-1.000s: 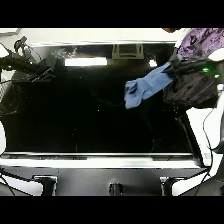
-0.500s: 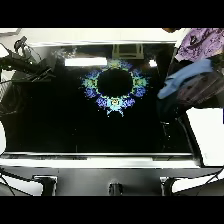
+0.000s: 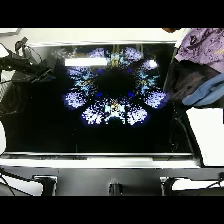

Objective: Fold the clothes and pants, and hang the long-sleeved shirts on hangers.

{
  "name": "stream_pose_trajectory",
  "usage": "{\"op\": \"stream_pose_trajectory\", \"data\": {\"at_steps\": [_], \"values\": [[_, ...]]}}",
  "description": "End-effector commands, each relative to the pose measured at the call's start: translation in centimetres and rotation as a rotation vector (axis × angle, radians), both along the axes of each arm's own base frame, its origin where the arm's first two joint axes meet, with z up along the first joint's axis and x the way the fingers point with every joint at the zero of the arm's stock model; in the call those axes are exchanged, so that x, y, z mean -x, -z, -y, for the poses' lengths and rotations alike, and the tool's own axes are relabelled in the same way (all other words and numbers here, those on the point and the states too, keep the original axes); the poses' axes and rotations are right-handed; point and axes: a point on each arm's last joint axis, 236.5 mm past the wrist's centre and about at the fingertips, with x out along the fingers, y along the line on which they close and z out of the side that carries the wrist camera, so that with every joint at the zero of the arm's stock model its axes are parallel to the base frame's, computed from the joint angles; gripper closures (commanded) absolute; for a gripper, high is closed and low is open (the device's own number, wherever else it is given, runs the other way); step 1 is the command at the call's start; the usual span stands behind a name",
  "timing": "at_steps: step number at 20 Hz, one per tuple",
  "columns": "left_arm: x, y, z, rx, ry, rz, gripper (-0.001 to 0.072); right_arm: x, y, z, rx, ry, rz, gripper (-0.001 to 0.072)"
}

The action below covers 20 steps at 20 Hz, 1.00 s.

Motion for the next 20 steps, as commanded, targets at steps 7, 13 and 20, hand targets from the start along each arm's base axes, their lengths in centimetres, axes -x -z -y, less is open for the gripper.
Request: {"op": "stream_pose_trajectory", "data": {"at_steps": [7,13,20], "values": [[0.1,0.1,0.0,0.0,0.001,-0.005,0.0693,2.7,-1.4,-0.8,-0.058,0.068,-0.044,0.0682],[0.8,0.3,0.0,-0.002,0.013,-0.034,0.0693,10.5,4.6,-1.3,-0.007,0.003,-0.458,0.0683],[1.5,0.4,0.1,-0.003,0.023,-0.059,0.0693,18.6,8.0,-0.8,0.037,0.063,-0.755,0.0681]]}}
